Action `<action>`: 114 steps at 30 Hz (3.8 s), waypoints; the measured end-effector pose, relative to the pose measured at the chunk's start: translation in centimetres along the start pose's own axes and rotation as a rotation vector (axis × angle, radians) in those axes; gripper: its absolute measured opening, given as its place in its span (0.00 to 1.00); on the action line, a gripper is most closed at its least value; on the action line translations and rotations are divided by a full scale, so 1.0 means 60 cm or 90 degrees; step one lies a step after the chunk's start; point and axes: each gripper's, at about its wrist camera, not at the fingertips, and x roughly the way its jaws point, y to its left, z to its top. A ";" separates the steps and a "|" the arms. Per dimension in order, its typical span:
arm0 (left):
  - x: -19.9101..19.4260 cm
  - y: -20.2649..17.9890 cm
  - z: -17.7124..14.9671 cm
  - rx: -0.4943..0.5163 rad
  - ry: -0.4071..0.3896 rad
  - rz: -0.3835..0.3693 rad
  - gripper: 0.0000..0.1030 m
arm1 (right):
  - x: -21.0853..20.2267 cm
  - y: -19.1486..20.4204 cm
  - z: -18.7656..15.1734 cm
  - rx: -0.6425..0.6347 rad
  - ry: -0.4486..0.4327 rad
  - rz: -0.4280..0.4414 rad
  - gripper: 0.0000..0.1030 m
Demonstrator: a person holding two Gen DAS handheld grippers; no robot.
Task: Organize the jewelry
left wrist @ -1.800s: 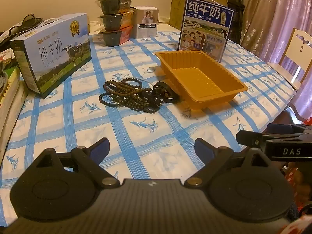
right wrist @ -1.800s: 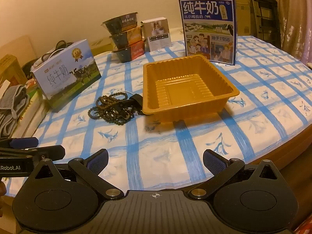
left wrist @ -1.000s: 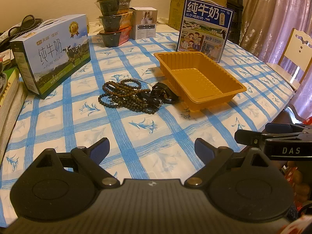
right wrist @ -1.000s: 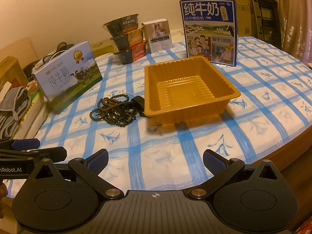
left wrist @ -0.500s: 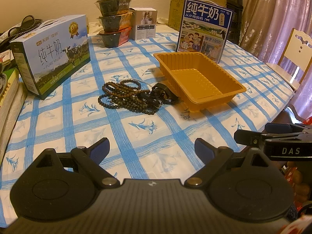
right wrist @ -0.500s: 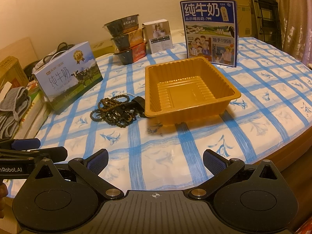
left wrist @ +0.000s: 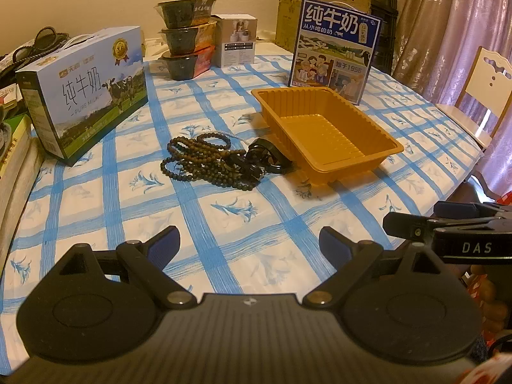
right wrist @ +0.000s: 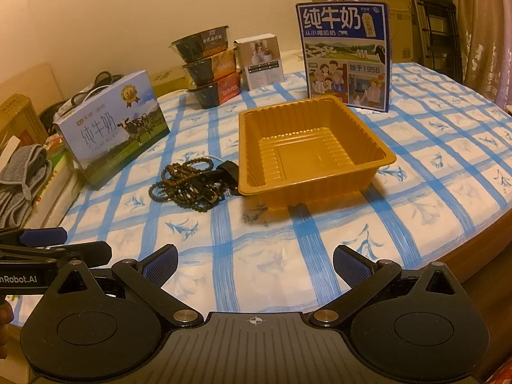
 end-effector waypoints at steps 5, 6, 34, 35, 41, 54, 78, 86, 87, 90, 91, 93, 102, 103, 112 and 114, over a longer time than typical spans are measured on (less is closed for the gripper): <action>0.000 0.000 0.000 0.000 0.000 0.000 0.90 | 0.000 0.001 0.000 0.000 0.000 0.000 1.00; 0.000 0.000 0.000 0.000 0.000 0.000 0.90 | 0.000 0.001 0.000 0.000 -0.001 0.000 1.00; 0.000 0.000 0.000 0.000 -0.002 0.000 0.90 | 0.000 0.000 -0.001 0.001 -0.003 0.000 1.00; -0.001 0.000 0.000 0.000 -0.002 0.000 0.90 | 0.000 0.000 0.000 0.000 -0.003 0.000 1.00; -0.005 -0.011 0.015 0.000 -0.004 -0.001 0.90 | 0.000 0.002 0.004 0.001 -0.005 -0.001 1.00; 0.027 0.004 0.034 -0.005 -0.006 0.005 0.90 | 0.006 -0.066 0.019 0.087 -0.075 -0.018 1.00; 0.224 0.029 0.085 0.017 -0.019 0.052 0.89 | 0.198 -0.257 0.060 0.176 -0.239 -0.113 0.65; 0.263 0.025 0.105 0.020 -0.024 0.044 0.83 | 0.251 -0.278 0.076 0.175 -0.254 -0.092 0.40; 0.265 0.024 0.106 0.023 -0.025 0.043 0.83 | 0.255 -0.279 0.077 0.173 -0.253 -0.089 0.35; 0.273 0.020 0.109 0.032 -0.028 0.040 0.82 | 0.265 -0.280 0.080 0.166 -0.248 -0.082 0.21; 0.275 0.019 0.109 0.033 -0.029 0.040 0.82 | 0.267 -0.280 0.080 0.162 -0.247 -0.080 0.19; 0.280 0.018 0.110 0.036 -0.029 0.037 0.82 | 0.268 -0.280 0.079 0.157 -0.247 -0.083 0.15; 0.291 0.011 0.116 0.066 -0.042 0.020 0.73 | 0.229 -0.264 0.080 0.103 -0.281 -0.119 0.11; 0.293 0.008 0.116 0.073 -0.045 0.016 0.71 | 0.223 -0.265 0.080 0.101 -0.284 -0.122 0.10; 0.336 -0.024 0.120 0.188 -0.050 0.001 0.50 | 0.200 -0.272 0.080 0.109 -0.284 -0.123 0.08; 0.348 -0.029 0.123 0.203 -0.046 -0.008 0.48 | 0.197 -0.270 0.079 0.105 -0.286 -0.120 0.08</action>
